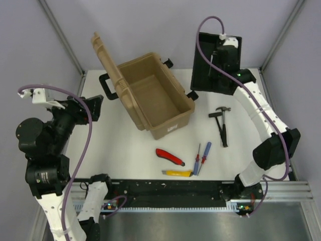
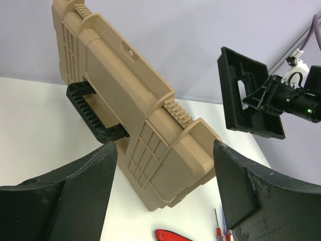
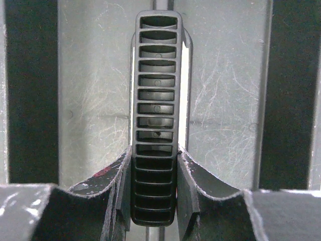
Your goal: Pack the tool kit
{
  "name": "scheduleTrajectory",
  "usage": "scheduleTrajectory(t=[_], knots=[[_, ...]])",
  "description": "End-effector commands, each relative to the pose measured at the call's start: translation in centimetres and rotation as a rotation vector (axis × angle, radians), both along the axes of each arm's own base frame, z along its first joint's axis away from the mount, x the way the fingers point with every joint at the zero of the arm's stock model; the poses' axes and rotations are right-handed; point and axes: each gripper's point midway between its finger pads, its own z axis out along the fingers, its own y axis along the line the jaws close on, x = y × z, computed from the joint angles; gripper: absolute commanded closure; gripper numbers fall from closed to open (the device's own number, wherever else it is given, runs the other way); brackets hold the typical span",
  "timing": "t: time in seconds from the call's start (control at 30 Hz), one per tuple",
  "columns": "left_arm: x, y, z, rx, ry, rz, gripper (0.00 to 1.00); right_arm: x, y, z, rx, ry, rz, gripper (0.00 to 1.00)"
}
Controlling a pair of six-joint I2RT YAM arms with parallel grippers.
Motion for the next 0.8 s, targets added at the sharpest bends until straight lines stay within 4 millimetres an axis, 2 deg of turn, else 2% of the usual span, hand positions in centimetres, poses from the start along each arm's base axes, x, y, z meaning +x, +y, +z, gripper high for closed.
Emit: scheduleTrajectory(t=[0.0, 0.13, 0.43, 0.5, 0.63, 0.77], knots=[[0.8, -0.5, 0.7, -0.005, -0.024, -0.037, 0.19, -0.4, -5.2, 3.6, 0.128, -0.119, -0.167, 1.00], [1.7, -0.7, 0.1, -0.007, 0.003, -0.053, 0.19, -0.4, -9.9, 0.8, 0.103, -0.073, -0.304, 1.00], [3.0, -0.5, -0.4, -0.002, 0.038, -0.053, 0.19, 0.5, -21.0, -9.2, 0.099, 0.115, -0.612, 1.00], [3.3, -0.4, -0.6, -0.003, 0.046, -0.045, 0.19, 1.2, -22.6, -10.6, 0.100, 0.138, -0.643, 1.00], [3.8, -0.4, -0.9, -0.004, 0.060, -0.046, 0.19, 2.9, -24.7, -12.0, 0.062, 0.161, -0.677, 1.00], [4.3, -0.3, -1.1, -0.002, 0.069, -0.048, 0.20, 5.1, -25.2, -14.0, 0.044, 0.191, -0.671, 1.00]])
